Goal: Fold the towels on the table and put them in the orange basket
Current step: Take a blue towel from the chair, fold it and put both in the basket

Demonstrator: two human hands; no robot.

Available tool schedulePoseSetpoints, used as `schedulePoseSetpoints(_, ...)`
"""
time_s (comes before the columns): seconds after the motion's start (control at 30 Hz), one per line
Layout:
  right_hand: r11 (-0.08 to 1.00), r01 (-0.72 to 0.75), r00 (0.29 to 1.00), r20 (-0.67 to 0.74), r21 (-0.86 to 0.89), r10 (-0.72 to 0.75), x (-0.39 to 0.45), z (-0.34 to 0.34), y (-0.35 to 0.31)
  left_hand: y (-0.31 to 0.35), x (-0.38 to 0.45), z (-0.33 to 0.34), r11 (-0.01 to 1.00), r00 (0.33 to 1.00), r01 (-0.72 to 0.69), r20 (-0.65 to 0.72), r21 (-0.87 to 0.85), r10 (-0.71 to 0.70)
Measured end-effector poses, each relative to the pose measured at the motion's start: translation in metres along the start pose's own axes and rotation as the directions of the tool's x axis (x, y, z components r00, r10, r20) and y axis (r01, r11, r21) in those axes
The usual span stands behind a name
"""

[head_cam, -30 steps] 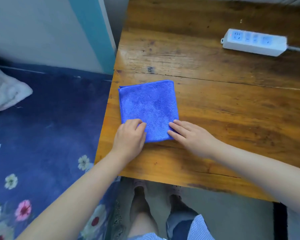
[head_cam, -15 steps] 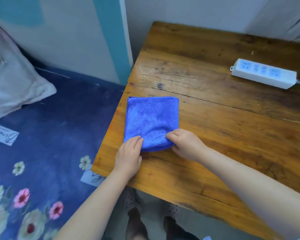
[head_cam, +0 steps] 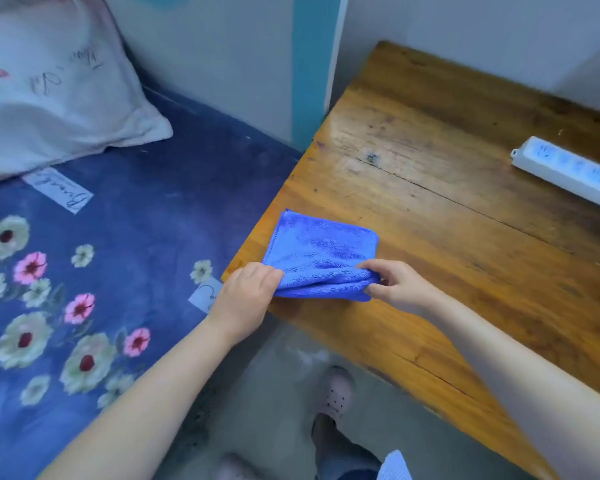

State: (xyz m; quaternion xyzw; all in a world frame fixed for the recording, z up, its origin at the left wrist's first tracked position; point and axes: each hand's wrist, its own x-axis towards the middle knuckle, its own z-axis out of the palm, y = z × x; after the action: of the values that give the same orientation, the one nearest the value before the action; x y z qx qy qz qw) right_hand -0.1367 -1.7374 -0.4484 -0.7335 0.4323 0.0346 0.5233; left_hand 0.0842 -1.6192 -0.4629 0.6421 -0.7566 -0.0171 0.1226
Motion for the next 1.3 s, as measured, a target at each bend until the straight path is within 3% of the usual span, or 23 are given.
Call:
schedulePoseSetpoints(0.07,0.997,0.049,0.999,-0.021,-0.056,-0.050,-0.006,0.018,-0.019,-0.005,-0.022,-0.023,1.000,0.999,0.012,0.031,0.004,-0.012)
schedulePoseSetpoints(0.27,0.968,0.235,0.969,-0.062,-0.084,-0.241,-0.022,0.089,-0.088,-0.031,-0.106,-0.084,0.971,0.969,0.235,0.082,-0.037,-0.232)
schedulePoseSetpoints(0.47,0.935,0.307,0.943,-0.074,-0.176,-0.324,-0.038,0.194,-0.166,-0.065,-0.233,-0.140,0.846,0.838,0.530,0.187,-0.056,-0.512)
schedulePoseSetpoints(0.63,0.823,0.472,0.878,0.089,-0.317,-0.469,-0.055,0.297,-0.248,-0.090,-0.365,-0.192,0.739,0.720,0.668,0.176,0.083,-0.671)
schedulePoseSetpoints(0.77,0.736,0.593,0.804,0.196,-0.326,-0.561,-0.067,0.360,-0.304,-0.100,-0.449,-0.228,0.632,0.609,0.739,0.172,0.232,-0.775)
schedulePoseSetpoints(0.93,0.576,0.751,0.661,0.348,-0.324,-0.665,-0.069,0.431,-0.368,-0.117,-0.536,-0.264,0.563,0.520,0.809,0.239,0.172,-0.820)
schedulePoseSetpoints(1.07,0.521,0.797,0.604,0.397,-0.306,-0.691,-0.053,0.471,-0.404,-0.142,-0.574,-0.280,0.451,0.438,0.888,0.139,0.084,-0.888)
schedulePoseSetpoints(1.17,0.533,0.794,0.607,0.401,-0.291,-0.686,-0.035,0.497,-0.442,-0.171,-0.592,-0.289,0.339,0.341,0.937,0.003,-0.086,-0.940)
schedulePoseSetpoints(1.3,0.543,0.798,0.603,0.387,-0.263,-0.698,0.002,0.522,-0.499,-0.234,-0.602,-0.305,0.273,0.237,0.915,-0.151,-0.296,-0.960)
